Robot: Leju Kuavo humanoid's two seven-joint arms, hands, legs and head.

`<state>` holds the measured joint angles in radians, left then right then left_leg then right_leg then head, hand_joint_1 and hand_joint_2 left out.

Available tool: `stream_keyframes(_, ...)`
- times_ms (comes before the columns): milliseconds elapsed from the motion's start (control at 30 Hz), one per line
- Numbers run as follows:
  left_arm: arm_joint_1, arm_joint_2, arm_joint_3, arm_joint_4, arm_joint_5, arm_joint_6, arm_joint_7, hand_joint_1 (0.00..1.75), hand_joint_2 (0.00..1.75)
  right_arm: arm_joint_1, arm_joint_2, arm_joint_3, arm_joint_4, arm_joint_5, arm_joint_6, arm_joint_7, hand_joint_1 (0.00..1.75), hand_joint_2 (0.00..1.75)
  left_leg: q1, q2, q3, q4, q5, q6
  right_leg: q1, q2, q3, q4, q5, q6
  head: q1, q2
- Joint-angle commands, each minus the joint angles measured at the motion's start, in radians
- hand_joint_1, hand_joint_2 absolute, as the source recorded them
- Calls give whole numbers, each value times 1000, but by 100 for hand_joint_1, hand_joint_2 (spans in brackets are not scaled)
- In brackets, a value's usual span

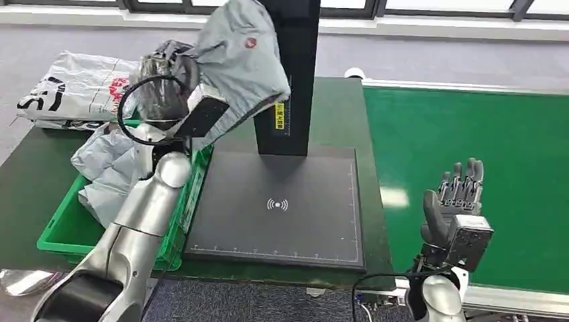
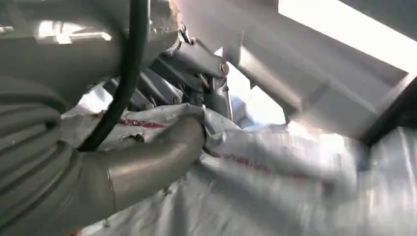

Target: Moved the parcel from conveyor to table for the left to box.

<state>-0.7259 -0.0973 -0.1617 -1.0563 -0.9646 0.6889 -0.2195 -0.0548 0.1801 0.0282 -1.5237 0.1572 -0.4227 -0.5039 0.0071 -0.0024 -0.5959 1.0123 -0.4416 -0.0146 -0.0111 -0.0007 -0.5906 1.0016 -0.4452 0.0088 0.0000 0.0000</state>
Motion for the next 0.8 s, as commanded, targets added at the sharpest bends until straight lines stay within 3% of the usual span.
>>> stream_keyframes(33,116,-6,358,-19,-336,9,43,175,175,-25,8,-21,92,-2,-16,-4,0,175,0,5,4,-3,0,0,0,4,2,-3,1,-1,0,0)
stream_keyframes(100,127,-5,350,7,-410,9,95,175,175,-30,9,-25,89,-2,-16,-4,0,175,1,4,3,-2,0,0,1,3,1,-2,0,-1,0,0)
stream_keyframes(200,111,50,201,207,-606,-76,379,175,175,-16,21,-49,57,19,-17,15,0,175,-1,1,3,-3,0,0,0,0,2,-2,0,-1,0,0)
stream_keyframes(233,113,53,180,235,-602,-104,406,175,175,-12,23,-56,47,27,-11,19,0,175,-1,0,3,-3,0,0,-1,-1,2,-2,-1,-1,0,0)
stream_keyframes(267,111,109,31,270,-606,-193,553,175,175,-9,24,-61,40,44,7,30,0,175,-1,0,4,-4,1,0,-1,-1,3,-3,0,-1,0,0)
stream_keyframes(400,114,105,27,277,-606,-193,546,175,175,-7,25,-64,38,45,10,31,0,175,0,0,1,-1,0,0,0,-1,0,-1,0,-1,0,0)
stream_keyframes(433,106,88,53,303,-541,-233,468,175,175,2,30,-78,30,48,9,29,0,175,0,1,2,-2,1,0,0,0,0,-2,0,-1,0,0)
stream_keyframes(500,103,74,47,339,-559,-344,455,175,175,11,31,-97,22,52,34,29,0,175,0,0,1,-2,1,0,0,-1,0,-2,0,-1,0,0)
stream_keyframes(533,97,93,-12,373,-606,-470,497,175,175,6,35,-105,30,61,55,27,0,175,0,-2,1,-2,1,0,0,-2,0,-2,-1,-1,0,0)
stream_keyframes(700,91,76,40,439,-577,-471,501,175,175,-8,47,-116,58,71,68,25,0,175,0,1,0,-1,0,0,0,1,-1,-1,0,-1,0,0)
stream_keyframes(733,81,88,34,465,-606,-535,573,138,175,-15,45,-111,68,76,80,29,0,175,0,2,1,-2,0,0,0,1,0,-2,0,-1,0,0)
stream_keyframes(767,81,104,16,463,-596,-527,601,2,175,-26,46,-109,84,76,84,31,0,175,0,2,0,-1,0,0,1,2,-2,-1,0,-1,0,0)
stream_keyframes(800,72,93,70,470,-563,-477,587,0,175,-22,46,-107,83,76,84,31,0,175,0,2,1,-2,0,0,0,1,-1,-2,0,-2,0,0)
